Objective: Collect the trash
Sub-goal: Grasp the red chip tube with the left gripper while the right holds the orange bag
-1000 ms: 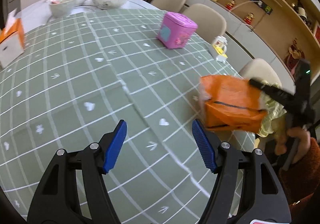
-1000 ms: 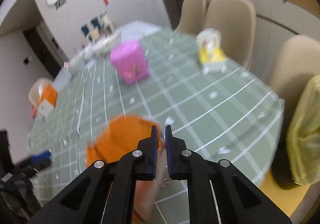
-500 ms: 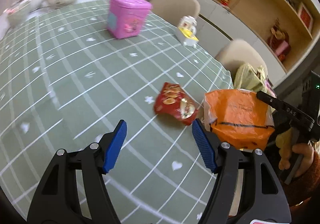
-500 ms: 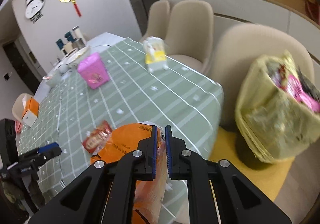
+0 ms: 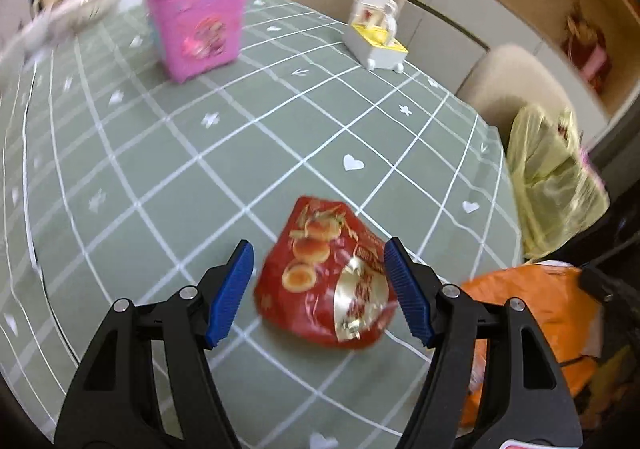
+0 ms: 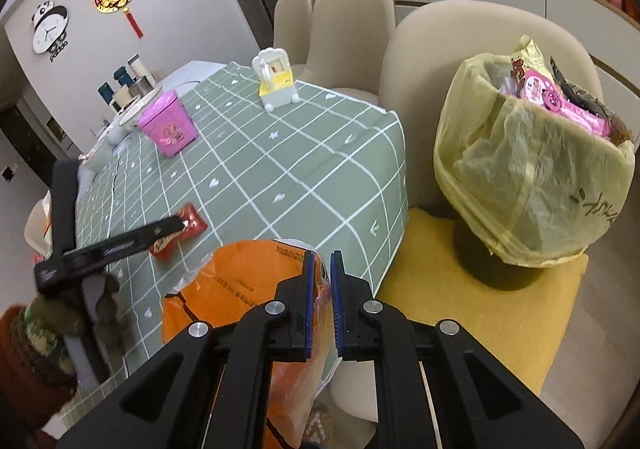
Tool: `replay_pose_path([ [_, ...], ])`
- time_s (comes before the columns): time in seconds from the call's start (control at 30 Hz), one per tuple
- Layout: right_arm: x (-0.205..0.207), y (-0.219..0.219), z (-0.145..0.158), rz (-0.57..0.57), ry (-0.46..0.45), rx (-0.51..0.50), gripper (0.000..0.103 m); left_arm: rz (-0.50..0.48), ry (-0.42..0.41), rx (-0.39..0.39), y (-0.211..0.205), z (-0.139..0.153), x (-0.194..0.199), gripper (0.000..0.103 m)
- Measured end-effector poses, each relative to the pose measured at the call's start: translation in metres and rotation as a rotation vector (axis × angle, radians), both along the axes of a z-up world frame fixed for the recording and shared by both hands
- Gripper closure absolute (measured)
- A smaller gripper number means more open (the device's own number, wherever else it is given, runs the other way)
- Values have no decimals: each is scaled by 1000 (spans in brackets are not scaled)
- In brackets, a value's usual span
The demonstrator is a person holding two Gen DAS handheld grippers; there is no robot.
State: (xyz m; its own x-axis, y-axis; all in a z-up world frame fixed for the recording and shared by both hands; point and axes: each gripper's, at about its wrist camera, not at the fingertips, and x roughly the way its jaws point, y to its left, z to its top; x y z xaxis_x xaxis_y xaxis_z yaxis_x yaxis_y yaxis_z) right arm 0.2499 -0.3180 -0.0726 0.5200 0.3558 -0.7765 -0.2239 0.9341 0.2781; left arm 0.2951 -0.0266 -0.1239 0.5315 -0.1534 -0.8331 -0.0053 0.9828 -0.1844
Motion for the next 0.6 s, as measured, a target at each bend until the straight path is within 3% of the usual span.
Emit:
replay_pose_path([
  [0.17, -3, 2, -2, 15, 7, 14, 94, -96, -12, 93, -8, -2, -1, 41],
  [0.23, -3, 6, -1, 18, 4, 17, 94, -127, -14, 114, -11, -2, -5, 51],
  [0.37, -3, 12, 0, 20, -3, 27, 94, -157, -13, 102, -8, 4, -15, 81],
  [0.6, -6, 26, 10, 30, -33, 44, 94, -114, -60, 73, 11, 31, -32, 88],
])
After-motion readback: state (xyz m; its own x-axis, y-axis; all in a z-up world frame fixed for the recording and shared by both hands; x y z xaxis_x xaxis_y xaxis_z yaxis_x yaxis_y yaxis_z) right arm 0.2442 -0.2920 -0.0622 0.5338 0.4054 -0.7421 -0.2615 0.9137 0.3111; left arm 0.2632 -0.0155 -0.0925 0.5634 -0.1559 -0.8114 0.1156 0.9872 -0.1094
